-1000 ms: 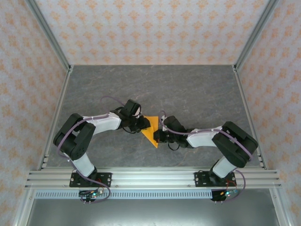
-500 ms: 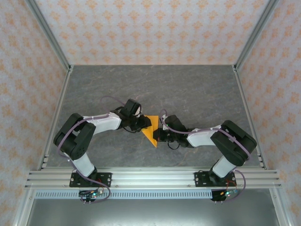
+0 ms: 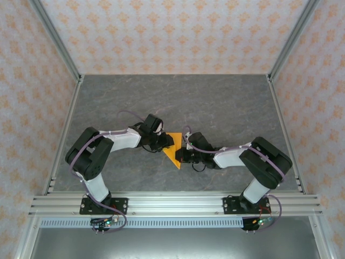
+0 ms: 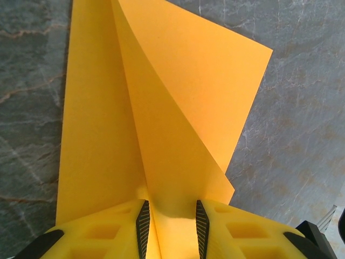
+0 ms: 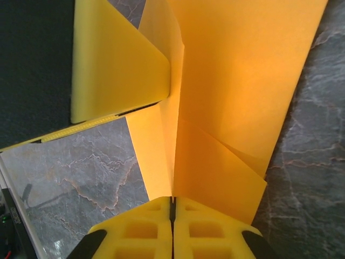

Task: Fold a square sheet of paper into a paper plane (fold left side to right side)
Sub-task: Fourth fold the wing at the center of the table.

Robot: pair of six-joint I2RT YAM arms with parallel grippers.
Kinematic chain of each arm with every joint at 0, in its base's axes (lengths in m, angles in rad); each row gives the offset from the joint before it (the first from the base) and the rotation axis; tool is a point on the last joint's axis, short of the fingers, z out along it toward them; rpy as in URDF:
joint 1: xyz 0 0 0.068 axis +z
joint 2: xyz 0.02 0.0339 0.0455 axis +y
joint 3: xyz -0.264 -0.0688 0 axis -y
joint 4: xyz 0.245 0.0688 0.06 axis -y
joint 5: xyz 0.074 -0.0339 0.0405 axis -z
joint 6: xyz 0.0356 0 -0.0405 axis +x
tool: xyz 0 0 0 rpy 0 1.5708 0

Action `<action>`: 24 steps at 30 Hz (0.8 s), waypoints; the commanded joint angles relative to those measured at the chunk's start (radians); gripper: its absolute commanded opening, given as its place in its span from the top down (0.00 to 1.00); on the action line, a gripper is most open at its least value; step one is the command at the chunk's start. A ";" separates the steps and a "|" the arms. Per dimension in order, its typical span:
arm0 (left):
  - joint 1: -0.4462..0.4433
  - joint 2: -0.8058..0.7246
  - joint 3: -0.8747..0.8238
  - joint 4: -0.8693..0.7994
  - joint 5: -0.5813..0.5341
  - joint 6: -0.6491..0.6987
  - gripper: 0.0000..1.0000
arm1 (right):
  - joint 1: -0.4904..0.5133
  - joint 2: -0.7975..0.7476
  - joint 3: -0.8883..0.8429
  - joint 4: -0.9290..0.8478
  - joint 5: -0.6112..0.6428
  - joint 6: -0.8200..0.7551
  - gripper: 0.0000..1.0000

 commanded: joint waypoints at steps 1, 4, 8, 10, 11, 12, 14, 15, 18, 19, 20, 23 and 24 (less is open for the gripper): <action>-0.008 0.015 0.022 0.021 -0.003 -0.010 0.68 | -0.005 0.008 -0.007 0.027 -0.003 0.006 0.90; -0.007 0.020 0.021 0.017 -0.009 -0.009 0.68 | -0.005 0.000 -0.008 0.032 -0.006 0.010 0.88; -0.007 0.024 0.015 0.015 -0.017 -0.008 0.68 | -0.008 -0.030 -0.003 0.023 -0.004 0.011 0.82; -0.007 0.024 0.013 0.014 -0.018 -0.008 0.68 | -0.014 -0.050 -0.001 0.013 -0.009 0.009 0.80; -0.007 0.023 0.013 0.015 -0.019 -0.008 0.68 | -0.021 -0.061 -0.002 0.010 -0.014 0.009 0.79; -0.007 0.022 0.013 0.014 -0.018 -0.008 0.68 | -0.030 -0.073 -0.004 0.009 -0.019 0.010 0.78; -0.006 0.018 0.013 0.012 -0.018 -0.009 0.68 | -0.048 -0.097 -0.008 0.005 -0.027 0.014 0.75; -0.007 0.017 0.013 0.011 -0.020 -0.009 0.68 | -0.058 -0.106 -0.010 0.003 -0.031 0.015 0.74; -0.007 0.013 0.014 0.009 -0.020 -0.006 0.68 | -0.092 -0.117 -0.011 -0.002 -0.048 0.024 0.71; -0.006 0.011 0.012 0.010 -0.020 -0.007 0.68 | -0.105 -0.113 -0.009 -0.003 -0.053 0.032 0.71; -0.008 0.010 0.013 0.010 -0.020 -0.006 0.68 | -0.115 -0.107 -0.004 -0.010 -0.058 0.043 0.71; -0.007 0.009 0.012 0.010 -0.022 -0.007 0.68 | -0.139 -0.081 0.011 -0.005 -0.073 0.081 0.71; -0.007 0.009 0.013 0.010 -0.021 -0.007 0.68 | -0.143 -0.071 0.014 0.008 -0.082 0.091 0.71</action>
